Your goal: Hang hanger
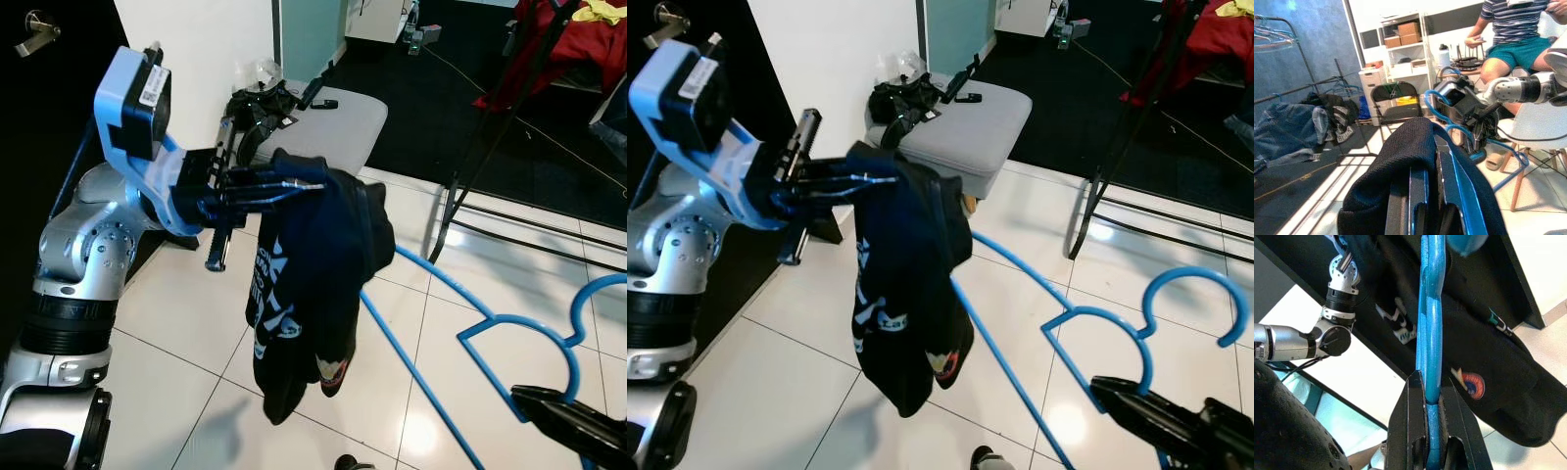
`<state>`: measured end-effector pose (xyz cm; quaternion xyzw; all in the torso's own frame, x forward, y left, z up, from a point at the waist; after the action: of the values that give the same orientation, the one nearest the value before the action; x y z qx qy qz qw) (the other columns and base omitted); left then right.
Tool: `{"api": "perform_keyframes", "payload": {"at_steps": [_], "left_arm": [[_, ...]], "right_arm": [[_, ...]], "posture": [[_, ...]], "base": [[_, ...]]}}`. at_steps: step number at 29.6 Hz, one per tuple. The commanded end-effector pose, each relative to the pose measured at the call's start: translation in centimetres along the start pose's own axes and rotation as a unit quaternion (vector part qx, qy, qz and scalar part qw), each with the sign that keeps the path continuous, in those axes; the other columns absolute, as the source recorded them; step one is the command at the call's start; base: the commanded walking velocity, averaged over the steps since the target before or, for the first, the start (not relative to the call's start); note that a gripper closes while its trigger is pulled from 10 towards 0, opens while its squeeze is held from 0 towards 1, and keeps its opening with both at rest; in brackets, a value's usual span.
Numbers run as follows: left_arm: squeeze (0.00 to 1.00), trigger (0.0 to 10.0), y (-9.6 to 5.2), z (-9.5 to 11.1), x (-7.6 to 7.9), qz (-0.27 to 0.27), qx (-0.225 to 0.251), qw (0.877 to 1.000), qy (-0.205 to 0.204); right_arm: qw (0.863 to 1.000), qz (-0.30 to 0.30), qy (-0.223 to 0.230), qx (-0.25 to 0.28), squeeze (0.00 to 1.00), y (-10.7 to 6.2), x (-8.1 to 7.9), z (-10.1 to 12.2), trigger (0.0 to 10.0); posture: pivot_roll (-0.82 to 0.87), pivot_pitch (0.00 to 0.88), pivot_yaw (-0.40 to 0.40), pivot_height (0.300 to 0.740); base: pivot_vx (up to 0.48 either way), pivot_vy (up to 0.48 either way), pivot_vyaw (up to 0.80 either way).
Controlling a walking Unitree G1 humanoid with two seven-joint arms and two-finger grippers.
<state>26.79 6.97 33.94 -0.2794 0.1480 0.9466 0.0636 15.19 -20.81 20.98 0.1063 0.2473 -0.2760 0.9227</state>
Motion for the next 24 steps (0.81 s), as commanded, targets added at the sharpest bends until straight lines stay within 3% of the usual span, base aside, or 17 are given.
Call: {"api": "perform_keyframes", "payload": {"at_steps": [1,6,10,20,24], "left_arm": [[0.00,10.0,0.5,0.0,1.3,-0.040,-0.002,0.999,-0.003],[0.00,10.0,0.6,0.0,1.8,-0.057,-0.005,0.998,-0.009],[0.00,10.0,0.9,0.2,3.9,-0.104,-0.007,0.994,-0.030],[0.00,10.0,1.5,0.2,4.8,-0.116,0.004,0.993,-0.037],[0.00,10.0,1.9,0.0,5.4,-0.128,0.007,0.991,-0.046]], "right_arm": [[1.000,0.008,0.006,-0.007,0.00,0.6,-0.2,-0.6,10.0],[1.000,0.005,0.006,-0.007,0.00,0.8,0.1,-0.7,10.0],[1.000,-0.008,0.013,-0.005,0.00,1.4,0.9,-1.3,10.0],[0.998,-0.042,0.041,-0.008,0.00,2.7,2.7,-2.7,10.0],[0.996,-0.065,0.066,0.018,0.00,3.7,3.9,-2.7,10.0]], "posture": [[-0.09,0.187,0.015,0.740],[-0.08,0.186,0.014,0.740],[-0.08,0.185,0.011,0.740],[-0.08,0.185,0.008,0.740],[-0.07,0.189,0.012,0.740]], "base": [[0.000,0.000,0.00],[0.000,0.000,0.00],[0.000,0.000,0.00],[0.000,0.000,0.00],[0.000,0.000,0.00]]}}
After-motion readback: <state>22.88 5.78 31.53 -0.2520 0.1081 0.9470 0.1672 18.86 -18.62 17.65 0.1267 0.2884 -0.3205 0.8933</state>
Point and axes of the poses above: a point about 5 cm out from each wrist's last joint towards the gripper, its own y axis pointing out of the wrist towards the gripper, its own z axis along the axis of the wrist's last joint, x = y × z, the point moved 6 cm from there along y, pointing out of the wrist towards the gripper, and after that the axes turned 5 degrees about y, right-handed, at the moved point
